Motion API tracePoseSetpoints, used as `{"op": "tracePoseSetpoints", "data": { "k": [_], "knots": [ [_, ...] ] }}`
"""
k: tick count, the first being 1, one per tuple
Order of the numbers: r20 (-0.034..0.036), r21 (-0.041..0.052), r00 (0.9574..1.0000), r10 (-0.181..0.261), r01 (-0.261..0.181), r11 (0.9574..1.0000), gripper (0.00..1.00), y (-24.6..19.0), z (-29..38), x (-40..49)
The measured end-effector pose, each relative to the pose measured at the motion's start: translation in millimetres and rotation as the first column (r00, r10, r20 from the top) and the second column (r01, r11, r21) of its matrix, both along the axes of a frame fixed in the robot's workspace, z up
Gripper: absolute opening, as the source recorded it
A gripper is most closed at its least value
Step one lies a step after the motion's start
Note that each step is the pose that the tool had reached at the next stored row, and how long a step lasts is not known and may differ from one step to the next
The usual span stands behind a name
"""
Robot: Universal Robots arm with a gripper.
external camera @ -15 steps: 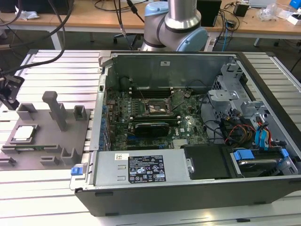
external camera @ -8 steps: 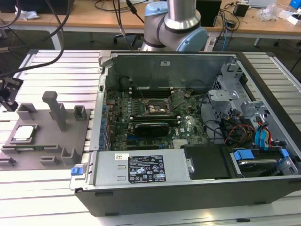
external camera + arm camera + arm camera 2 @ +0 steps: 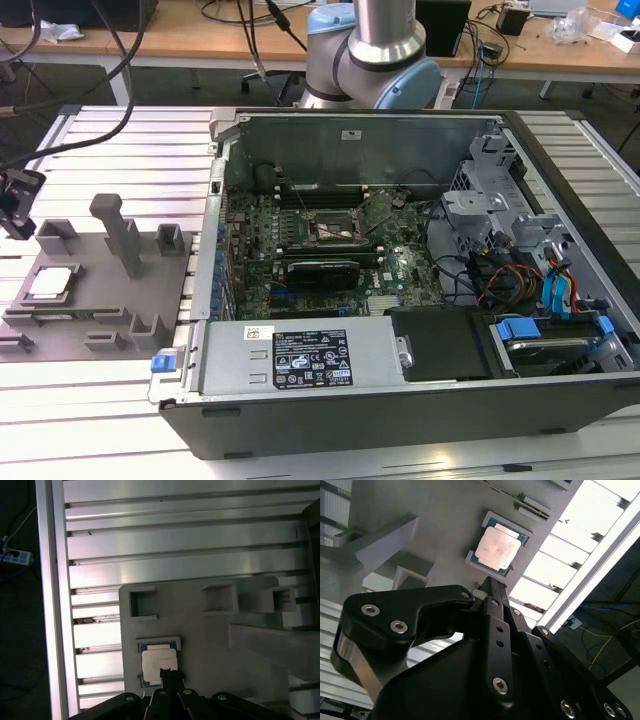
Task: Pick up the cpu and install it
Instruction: 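Pick up the cpu and move it towards the insertion slot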
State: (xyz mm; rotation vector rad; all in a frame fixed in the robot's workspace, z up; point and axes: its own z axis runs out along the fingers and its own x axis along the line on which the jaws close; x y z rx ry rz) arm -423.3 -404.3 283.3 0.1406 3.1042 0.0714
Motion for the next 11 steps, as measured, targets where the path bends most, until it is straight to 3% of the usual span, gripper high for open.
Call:
{"op": "tracePoseSetpoints", "data": {
  "k": [11],
  "knots": [
    [0.0, 0.0, 1.0, 0.0, 0.0, 1.0, 0.11, -0.1, -18.1, -5.0]
  ]
}}
